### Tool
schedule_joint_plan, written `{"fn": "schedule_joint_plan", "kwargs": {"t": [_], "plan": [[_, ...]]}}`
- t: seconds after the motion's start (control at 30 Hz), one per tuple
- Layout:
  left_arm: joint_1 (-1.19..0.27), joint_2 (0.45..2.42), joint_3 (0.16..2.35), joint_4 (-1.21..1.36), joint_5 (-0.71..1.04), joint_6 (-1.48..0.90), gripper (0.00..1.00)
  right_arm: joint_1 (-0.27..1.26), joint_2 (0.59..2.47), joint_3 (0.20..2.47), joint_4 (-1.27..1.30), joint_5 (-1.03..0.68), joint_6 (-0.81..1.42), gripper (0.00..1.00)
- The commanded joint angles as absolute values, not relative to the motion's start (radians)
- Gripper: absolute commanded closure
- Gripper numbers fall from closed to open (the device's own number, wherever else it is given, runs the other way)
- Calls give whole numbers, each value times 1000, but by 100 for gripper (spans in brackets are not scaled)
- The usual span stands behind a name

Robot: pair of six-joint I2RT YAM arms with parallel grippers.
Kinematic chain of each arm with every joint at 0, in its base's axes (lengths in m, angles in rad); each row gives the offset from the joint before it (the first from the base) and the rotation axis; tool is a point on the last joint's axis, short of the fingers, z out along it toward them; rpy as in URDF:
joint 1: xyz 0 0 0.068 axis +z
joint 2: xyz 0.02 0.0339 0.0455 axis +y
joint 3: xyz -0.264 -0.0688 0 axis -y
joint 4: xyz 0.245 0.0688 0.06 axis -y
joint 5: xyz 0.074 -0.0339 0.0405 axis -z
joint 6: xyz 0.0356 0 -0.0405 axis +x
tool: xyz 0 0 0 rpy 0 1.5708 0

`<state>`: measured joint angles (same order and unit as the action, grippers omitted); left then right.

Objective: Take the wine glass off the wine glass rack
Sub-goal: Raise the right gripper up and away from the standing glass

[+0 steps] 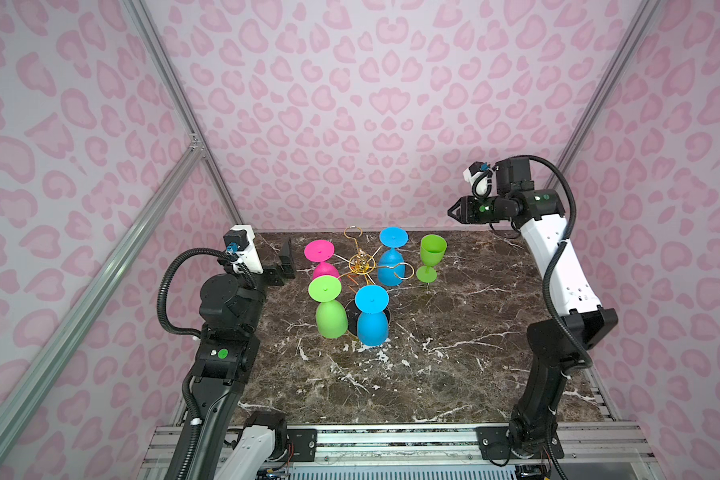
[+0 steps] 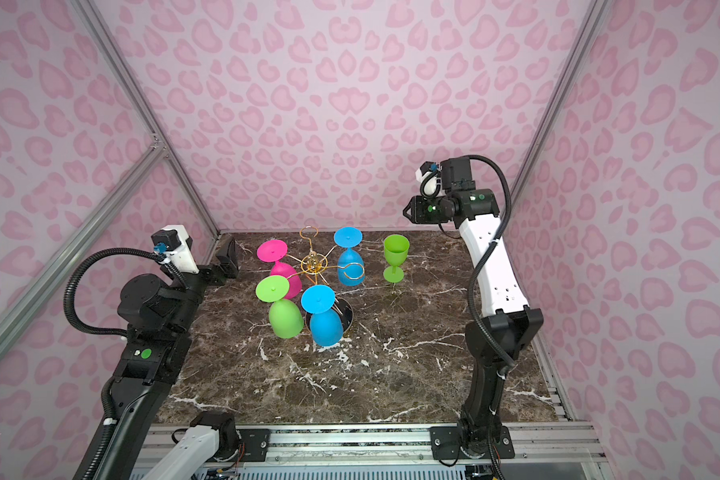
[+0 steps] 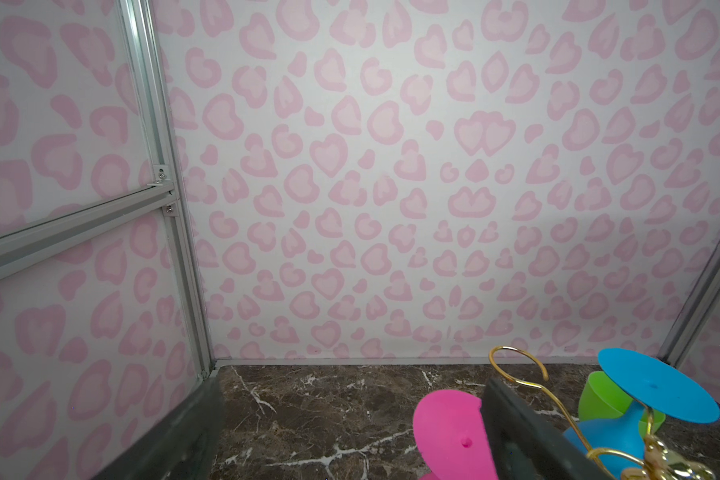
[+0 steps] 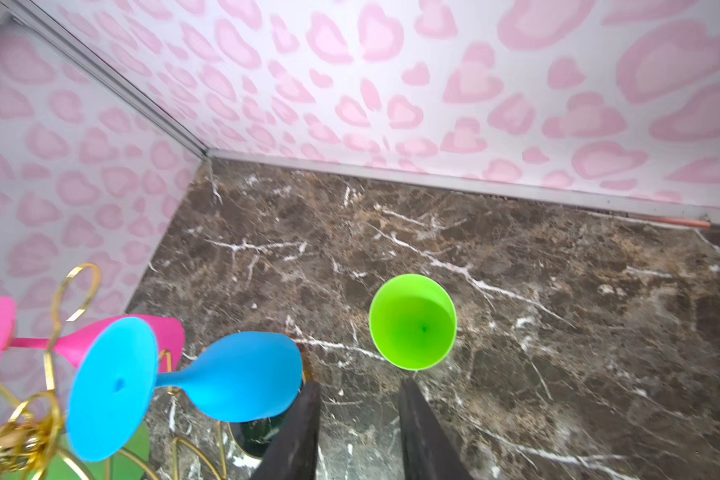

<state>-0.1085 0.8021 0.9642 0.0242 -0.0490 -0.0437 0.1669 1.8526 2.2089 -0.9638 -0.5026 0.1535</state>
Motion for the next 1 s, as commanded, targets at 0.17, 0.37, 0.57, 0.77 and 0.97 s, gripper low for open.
{"fn": "schedule_joint_plan", "kwargs": {"t": [0.17,0.37,0.57,0.77,0.97], "plan": [[-107,819,961,95,-43,-65,3,187,1477,1776,-581,-626,337,66],[-107,830,956,113,-32,-91,3,287,1301,1593,-640,-606,344,68],[-107,829,956,116,-27,-89,3,420,1170,1374,-602,-610,457,67],[-107,815,941,118,-26,-96,3,526,1061,1150,-384,-652,673,64],[-107,807,936,112,-28,-105,3,571,1053,1015,-63,-676,905,64]]}}
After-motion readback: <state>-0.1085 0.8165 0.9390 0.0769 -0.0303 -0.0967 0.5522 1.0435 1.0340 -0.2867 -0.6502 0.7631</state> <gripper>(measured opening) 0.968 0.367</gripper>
